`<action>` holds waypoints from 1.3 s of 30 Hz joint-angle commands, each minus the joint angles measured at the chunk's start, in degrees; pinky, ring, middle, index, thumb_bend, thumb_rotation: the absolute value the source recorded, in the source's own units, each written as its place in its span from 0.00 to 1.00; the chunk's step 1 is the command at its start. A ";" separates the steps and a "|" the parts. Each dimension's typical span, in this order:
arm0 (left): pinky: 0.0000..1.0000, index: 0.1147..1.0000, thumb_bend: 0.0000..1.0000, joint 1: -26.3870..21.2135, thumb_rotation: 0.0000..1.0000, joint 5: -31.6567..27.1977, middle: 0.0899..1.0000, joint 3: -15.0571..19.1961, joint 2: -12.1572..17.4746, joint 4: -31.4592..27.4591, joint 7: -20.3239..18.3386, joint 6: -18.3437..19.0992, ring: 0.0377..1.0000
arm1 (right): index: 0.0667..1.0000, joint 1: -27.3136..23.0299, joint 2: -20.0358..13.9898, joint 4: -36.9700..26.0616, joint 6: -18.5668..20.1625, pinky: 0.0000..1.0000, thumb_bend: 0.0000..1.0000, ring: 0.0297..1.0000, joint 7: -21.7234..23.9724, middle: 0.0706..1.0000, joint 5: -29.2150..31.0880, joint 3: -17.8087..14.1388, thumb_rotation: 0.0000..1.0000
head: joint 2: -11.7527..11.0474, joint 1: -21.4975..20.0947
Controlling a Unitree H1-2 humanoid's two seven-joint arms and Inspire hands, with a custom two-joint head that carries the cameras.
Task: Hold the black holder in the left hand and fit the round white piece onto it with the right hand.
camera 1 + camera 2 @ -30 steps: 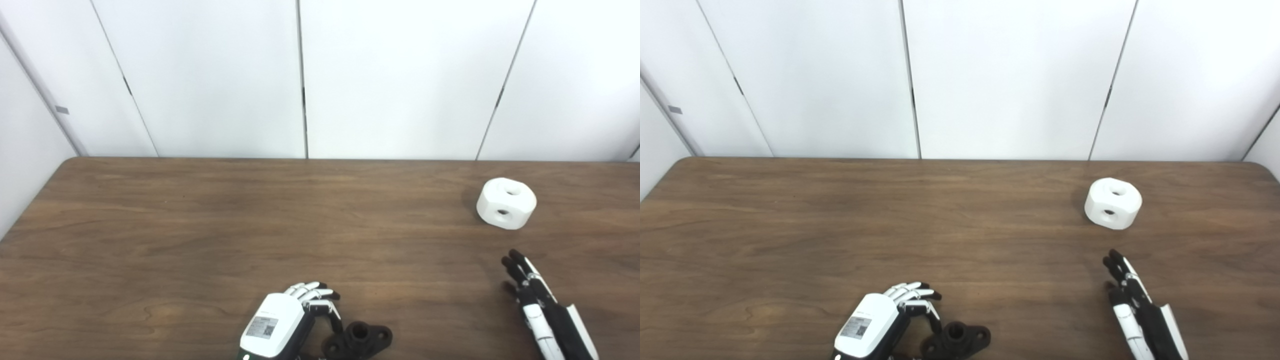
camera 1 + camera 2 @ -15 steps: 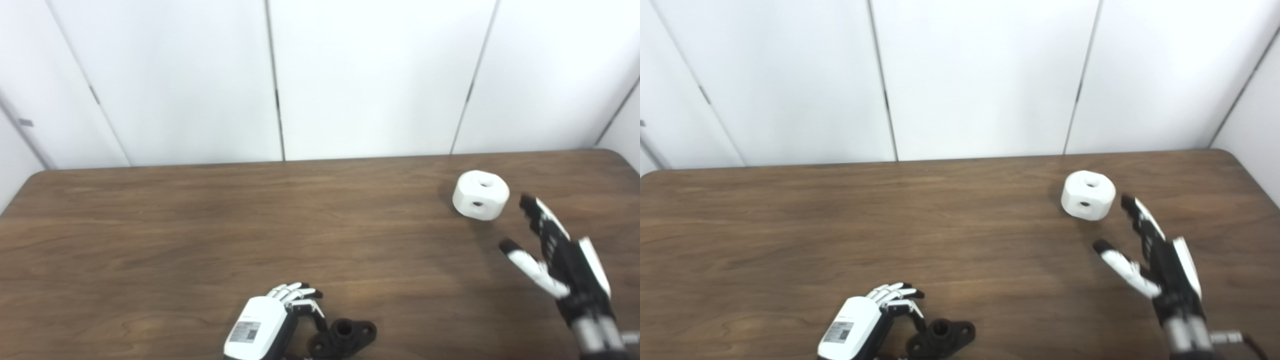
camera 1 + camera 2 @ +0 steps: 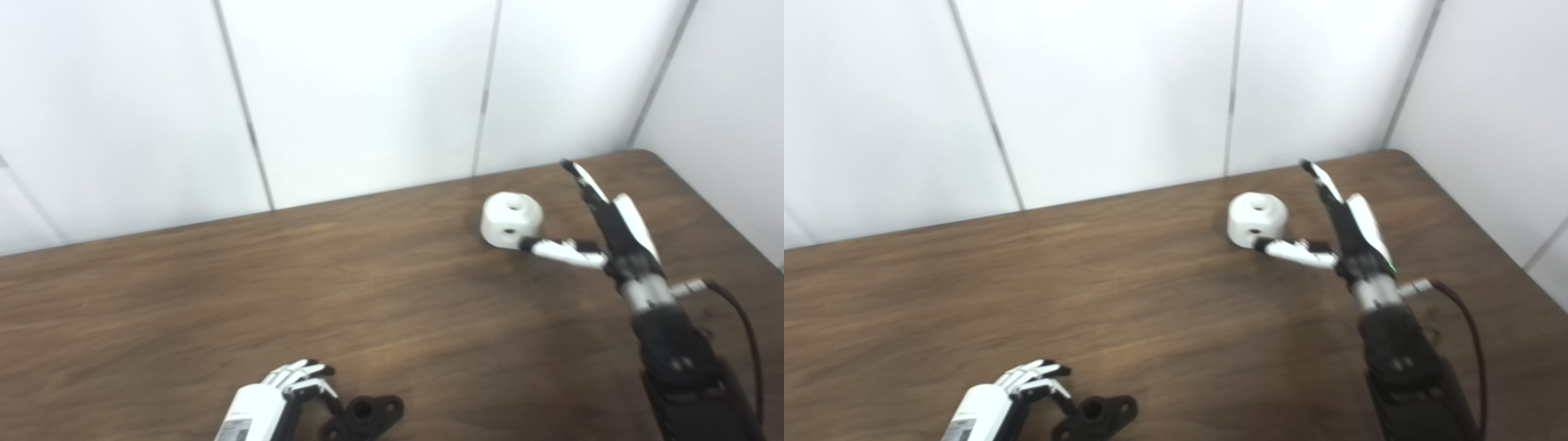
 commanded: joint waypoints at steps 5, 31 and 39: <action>0.82 0.42 0.52 2.21 0.04 -0.92 0.77 2.02 2.31 3.46 -1.66 0.33 0.85 | 0.93 -6.98 -2.46 3.23 3.13 0.98 0.86 1.00 1.15 0.97 -4.02 2.59 0.41 | -0.47 -1.71; 0.82 0.42 0.52 2.45 0.04 -1.20 0.77 3.61 2.41 3.71 -2.34 -1.44 0.85 | 0.77 -16.11 -5.93 17.17 7.13 0.97 0.85 1.00 4.18 0.96 -12.07 11.28 0.29 | -0.58 -3.07; 0.82 0.42 0.52 2.52 0.04 -1.21 0.76 3.79 2.59 3.56 -2.41 -1.55 0.85 | 0.77 -16.50 -6.50 18.38 6.63 0.98 0.82 1.00 3.91 0.97 -12.23 11.80 0.30 | -0.55 -3.25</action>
